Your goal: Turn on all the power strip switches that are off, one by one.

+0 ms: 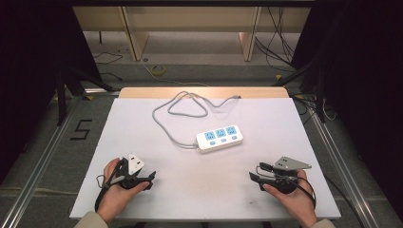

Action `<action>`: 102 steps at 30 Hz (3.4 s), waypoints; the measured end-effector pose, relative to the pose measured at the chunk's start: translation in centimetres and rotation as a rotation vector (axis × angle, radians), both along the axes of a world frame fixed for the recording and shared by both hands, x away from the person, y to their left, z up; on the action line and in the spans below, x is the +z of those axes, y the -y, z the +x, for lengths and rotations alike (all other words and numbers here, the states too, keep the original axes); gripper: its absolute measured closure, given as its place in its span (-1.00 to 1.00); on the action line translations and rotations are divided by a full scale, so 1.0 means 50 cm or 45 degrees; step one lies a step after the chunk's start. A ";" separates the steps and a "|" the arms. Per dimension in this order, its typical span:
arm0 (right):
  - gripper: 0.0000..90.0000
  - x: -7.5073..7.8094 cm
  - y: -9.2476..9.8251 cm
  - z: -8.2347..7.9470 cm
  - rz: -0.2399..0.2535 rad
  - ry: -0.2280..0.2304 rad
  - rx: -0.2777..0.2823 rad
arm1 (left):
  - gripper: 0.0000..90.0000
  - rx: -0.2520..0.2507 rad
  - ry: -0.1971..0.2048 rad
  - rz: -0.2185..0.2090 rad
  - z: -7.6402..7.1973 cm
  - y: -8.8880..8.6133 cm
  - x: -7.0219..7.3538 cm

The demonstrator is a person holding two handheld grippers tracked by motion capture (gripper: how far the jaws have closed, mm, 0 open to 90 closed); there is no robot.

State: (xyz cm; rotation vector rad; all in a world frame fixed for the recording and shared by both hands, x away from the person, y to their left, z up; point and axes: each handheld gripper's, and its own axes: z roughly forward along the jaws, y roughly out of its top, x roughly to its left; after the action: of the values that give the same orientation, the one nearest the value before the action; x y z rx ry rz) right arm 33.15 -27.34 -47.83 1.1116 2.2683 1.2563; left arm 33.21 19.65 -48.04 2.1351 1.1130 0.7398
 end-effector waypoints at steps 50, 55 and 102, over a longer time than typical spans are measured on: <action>1.00 0.061 -0.053 0.063 -0.218 0.011 -0.069 | -0.58 0.005 0.027 -0.014 -0.003 0.003 0.003; 1.00 0.064 -0.060 0.073 -0.231 0.001 -0.079 | -0.58 -0.004 0.022 -0.005 -0.002 0.004 0.003; 1.00 0.090 -0.144 0.170 -0.274 -0.044 -0.048 | -0.59 -0.007 0.029 -0.007 0.000 0.006 0.001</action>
State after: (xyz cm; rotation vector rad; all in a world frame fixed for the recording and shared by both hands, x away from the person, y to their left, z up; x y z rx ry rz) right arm 41.67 -20.15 -43.35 1.0990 2.3308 0.9581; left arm 33.21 19.37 -47.98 2.1187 1.0960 0.7561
